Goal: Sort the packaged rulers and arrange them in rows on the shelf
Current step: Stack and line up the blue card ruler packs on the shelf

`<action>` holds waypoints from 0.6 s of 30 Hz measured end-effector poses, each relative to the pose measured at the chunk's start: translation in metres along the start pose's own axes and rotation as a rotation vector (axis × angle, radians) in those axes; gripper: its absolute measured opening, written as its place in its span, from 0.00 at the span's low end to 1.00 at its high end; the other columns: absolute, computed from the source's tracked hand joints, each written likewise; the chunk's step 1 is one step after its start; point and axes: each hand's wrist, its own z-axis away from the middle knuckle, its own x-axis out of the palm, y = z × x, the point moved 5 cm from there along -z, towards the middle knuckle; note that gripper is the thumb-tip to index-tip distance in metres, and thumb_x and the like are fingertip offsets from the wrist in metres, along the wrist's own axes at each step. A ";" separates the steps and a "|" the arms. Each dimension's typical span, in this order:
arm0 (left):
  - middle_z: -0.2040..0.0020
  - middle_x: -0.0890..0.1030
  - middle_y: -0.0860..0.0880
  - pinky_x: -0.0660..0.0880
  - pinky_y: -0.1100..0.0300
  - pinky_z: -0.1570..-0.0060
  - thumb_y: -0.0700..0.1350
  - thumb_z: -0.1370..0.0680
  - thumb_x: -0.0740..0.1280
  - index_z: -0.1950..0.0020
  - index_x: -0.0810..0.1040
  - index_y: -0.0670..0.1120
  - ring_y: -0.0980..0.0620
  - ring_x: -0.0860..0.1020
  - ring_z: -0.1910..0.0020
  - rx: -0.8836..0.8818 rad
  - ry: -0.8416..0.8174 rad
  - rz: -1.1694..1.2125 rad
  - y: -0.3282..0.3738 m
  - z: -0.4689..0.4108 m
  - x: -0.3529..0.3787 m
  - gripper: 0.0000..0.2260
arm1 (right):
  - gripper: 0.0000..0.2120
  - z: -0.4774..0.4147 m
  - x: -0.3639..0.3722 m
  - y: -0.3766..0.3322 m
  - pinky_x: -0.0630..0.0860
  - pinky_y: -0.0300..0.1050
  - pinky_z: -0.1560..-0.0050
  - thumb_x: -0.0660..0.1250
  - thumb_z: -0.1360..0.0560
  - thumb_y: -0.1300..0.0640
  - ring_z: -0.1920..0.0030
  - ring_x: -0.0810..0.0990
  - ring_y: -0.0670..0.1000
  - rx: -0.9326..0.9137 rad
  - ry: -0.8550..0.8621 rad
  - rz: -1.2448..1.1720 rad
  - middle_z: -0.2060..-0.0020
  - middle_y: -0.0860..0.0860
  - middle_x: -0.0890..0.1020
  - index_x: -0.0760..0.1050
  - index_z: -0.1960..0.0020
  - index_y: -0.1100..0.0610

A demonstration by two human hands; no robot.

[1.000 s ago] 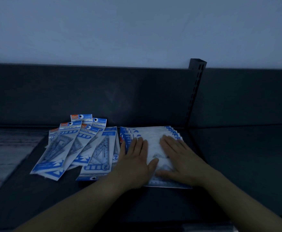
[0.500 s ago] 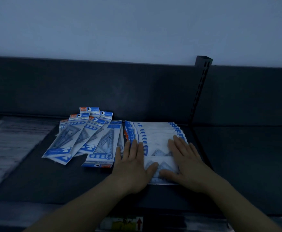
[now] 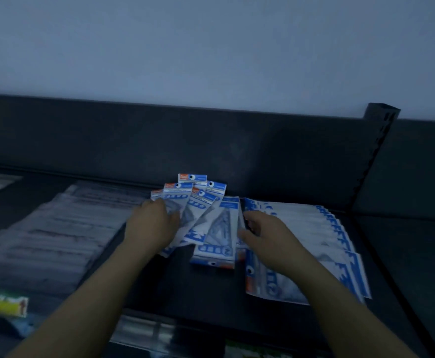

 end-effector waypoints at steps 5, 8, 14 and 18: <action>0.42 0.79 0.45 0.68 0.62 0.55 0.61 0.31 0.72 0.56 0.74 0.51 0.48 0.76 0.48 -0.058 -0.245 0.074 -0.013 -0.026 0.006 0.16 | 0.11 -0.033 0.041 -0.037 0.65 0.35 0.67 0.61 0.22 0.55 0.64 0.70 0.43 0.088 0.037 -0.065 0.64 0.45 0.70 0.66 0.62 0.48; 0.46 0.78 0.47 0.68 0.63 0.56 0.56 0.32 0.76 0.50 0.73 0.47 0.50 0.75 0.51 -0.059 -0.293 0.224 -0.021 -0.034 0.008 0.20 | 0.07 -0.047 0.057 -0.045 0.75 0.46 0.56 0.62 0.23 0.59 0.57 0.77 0.52 0.185 0.084 -0.170 0.56 0.56 0.79 0.76 0.52 0.61; 0.41 0.78 0.45 0.75 0.56 0.50 0.48 0.36 0.79 0.38 0.71 0.41 0.46 0.78 0.44 -0.087 -0.283 0.454 -0.045 -0.041 0.006 0.31 | 0.16 -0.057 0.070 -0.054 0.81 0.51 0.55 0.66 0.28 0.66 0.60 0.79 0.55 0.344 0.186 -0.444 0.50 0.68 0.80 0.73 0.41 0.70; 0.42 0.79 0.44 0.74 0.58 0.53 0.42 0.33 0.78 0.40 0.74 0.39 0.46 0.78 0.47 -0.091 -0.303 0.624 -0.052 -0.033 0.007 0.24 | 0.17 -0.058 0.076 -0.053 0.79 0.55 0.51 0.66 0.28 0.69 0.58 0.79 0.56 0.387 0.257 -0.508 0.53 0.68 0.80 0.69 0.43 0.76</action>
